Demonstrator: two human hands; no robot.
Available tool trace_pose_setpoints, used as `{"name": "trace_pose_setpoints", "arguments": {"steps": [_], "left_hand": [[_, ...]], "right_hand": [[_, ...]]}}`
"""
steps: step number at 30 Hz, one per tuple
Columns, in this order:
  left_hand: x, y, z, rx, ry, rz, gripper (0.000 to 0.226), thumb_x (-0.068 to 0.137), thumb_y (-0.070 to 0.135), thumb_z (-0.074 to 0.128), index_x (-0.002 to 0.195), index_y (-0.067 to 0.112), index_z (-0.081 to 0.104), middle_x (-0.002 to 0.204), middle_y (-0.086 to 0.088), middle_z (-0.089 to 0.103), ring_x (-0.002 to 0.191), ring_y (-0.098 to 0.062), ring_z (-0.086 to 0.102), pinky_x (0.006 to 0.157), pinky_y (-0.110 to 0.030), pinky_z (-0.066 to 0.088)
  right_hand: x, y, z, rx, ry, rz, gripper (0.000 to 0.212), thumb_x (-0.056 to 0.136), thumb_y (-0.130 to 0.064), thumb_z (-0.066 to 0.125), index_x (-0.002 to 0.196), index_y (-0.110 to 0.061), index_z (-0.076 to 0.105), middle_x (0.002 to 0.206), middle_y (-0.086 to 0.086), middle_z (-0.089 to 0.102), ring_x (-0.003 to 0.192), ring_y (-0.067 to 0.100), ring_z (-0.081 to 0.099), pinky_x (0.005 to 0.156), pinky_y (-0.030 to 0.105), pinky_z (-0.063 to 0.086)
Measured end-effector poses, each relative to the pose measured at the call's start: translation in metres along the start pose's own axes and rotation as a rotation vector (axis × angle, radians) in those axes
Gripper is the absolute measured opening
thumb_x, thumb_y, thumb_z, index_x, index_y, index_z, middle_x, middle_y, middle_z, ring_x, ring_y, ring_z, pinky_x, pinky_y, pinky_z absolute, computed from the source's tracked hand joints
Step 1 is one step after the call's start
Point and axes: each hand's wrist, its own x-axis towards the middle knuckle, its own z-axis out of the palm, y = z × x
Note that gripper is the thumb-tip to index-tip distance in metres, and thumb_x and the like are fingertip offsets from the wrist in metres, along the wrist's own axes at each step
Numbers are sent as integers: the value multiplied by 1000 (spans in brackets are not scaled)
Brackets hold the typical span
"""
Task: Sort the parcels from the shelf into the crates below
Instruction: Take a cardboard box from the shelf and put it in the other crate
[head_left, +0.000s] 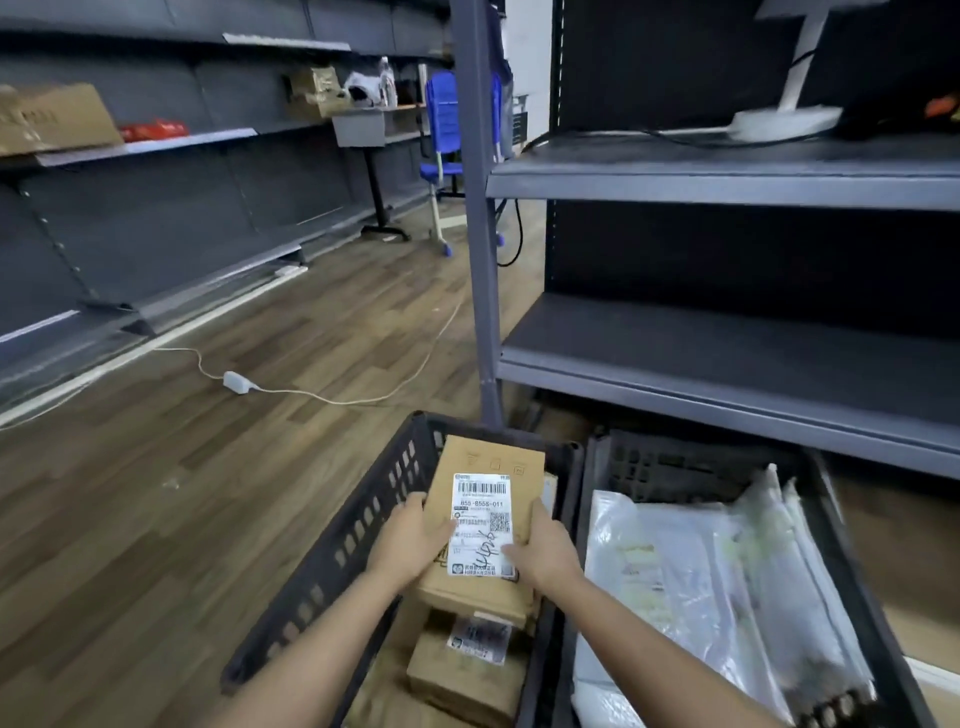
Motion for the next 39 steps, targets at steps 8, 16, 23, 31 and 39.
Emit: {"name": "trace_pose_setpoints", "arguments": {"steps": [8,16,23,31,39], "left_hand": [[10,-7,36,73,-134,77,73,87,27,64,147,14,25,147,-6,38,134,-19,40,110,-30,33],[61,0,55,66,-175,148,67,89,23,62,147,19,30,148,-4,34,136,-18,36,115,-32,30],[83,-11,78,54,-215,171,65,89,20,62,146,21,31,151,-2,28,137,-18,34,118,-34,27],[88,-25,98,466,-348,358,64,96,44,43,149,41,7,158,-1,-22,145,-21,-24,121,-44,6],[93,-27,103,578,-362,428,65,97,45,39,150,37,3,157,-6,-23,145,-18,-24,119,-34,-4]], "right_hand": [[9,19,18,-140,-27,1,42,88,-29,56,127,-14,48,133,11,40,108,23,59,96,29,47],[55,30,10,-472,2,-20,58,84,-56,52,127,-18,47,132,12,45,122,27,40,105,35,36],[76,45,16,-709,-32,-102,73,88,-61,40,146,-18,31,154,11,25,145,36,7,119,47,1],[95,65,14,-939,-132,-196,88,87,-69,31,152,-18,0,160,13,-3,149,23,-6,115,52,-18],[101,65,18,-982,-130,-229,88,89,-66,35,153,-14,5,158,20,4,148,30,1,116,53,-15]]}}
